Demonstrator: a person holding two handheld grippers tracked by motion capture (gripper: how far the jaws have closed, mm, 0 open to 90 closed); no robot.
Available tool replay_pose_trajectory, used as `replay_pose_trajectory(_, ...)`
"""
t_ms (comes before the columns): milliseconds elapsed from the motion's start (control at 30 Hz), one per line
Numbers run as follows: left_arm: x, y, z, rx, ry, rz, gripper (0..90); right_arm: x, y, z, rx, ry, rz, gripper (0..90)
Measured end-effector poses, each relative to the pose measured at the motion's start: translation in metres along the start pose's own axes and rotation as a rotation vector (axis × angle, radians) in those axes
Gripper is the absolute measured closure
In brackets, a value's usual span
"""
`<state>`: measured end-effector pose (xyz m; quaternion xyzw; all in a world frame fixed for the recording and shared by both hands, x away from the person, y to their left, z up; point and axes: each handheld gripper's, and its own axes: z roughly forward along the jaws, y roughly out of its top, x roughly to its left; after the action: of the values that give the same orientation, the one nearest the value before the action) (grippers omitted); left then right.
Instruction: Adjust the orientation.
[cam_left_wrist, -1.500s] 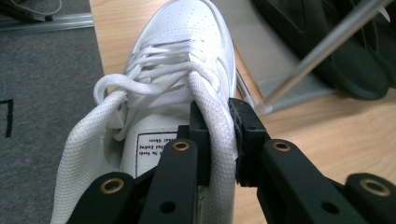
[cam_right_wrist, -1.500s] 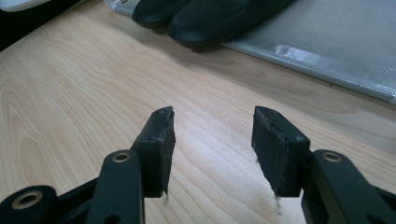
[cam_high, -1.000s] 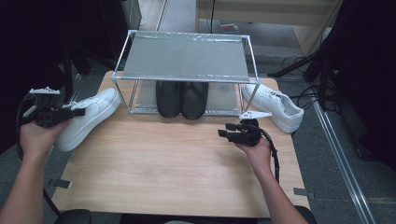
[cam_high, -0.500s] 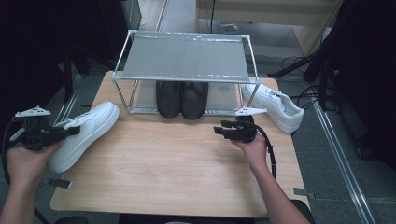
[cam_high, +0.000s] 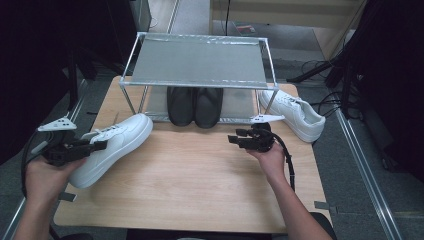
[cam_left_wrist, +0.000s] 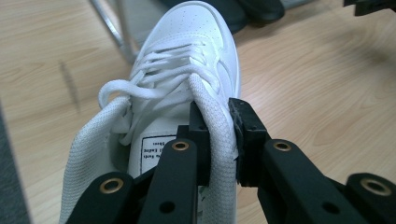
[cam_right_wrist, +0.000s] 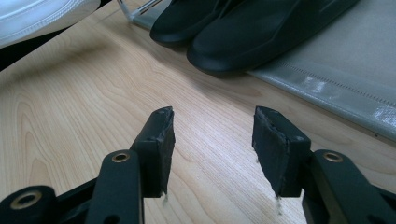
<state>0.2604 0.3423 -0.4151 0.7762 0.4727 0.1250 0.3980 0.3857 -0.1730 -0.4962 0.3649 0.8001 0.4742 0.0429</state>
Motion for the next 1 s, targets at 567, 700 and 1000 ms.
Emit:
replay_pose_trajectory(567, -0.048, 0.027, 0.054, 0.026, -0.17, 0.12, 80.8, 0.002, -0.001, -0.002, 0.001, 0.001, 0.006, 49.4)
replay_pose_trajectory(700, -0.061, 0.034, 0.066, 0.033, -0.214, 0.152, 80.8, 0.002, -0.002, -0.004, 0.004, 0.0, 0.006, 49.2)
replay_pose_trajectory(1000, -0.091, 0.051, 0.096, 0.061, -0.302, 0.224, 80.8, 0.001, -0.009, -0.015, -0.01, -0.024, 0.017, 49.1)
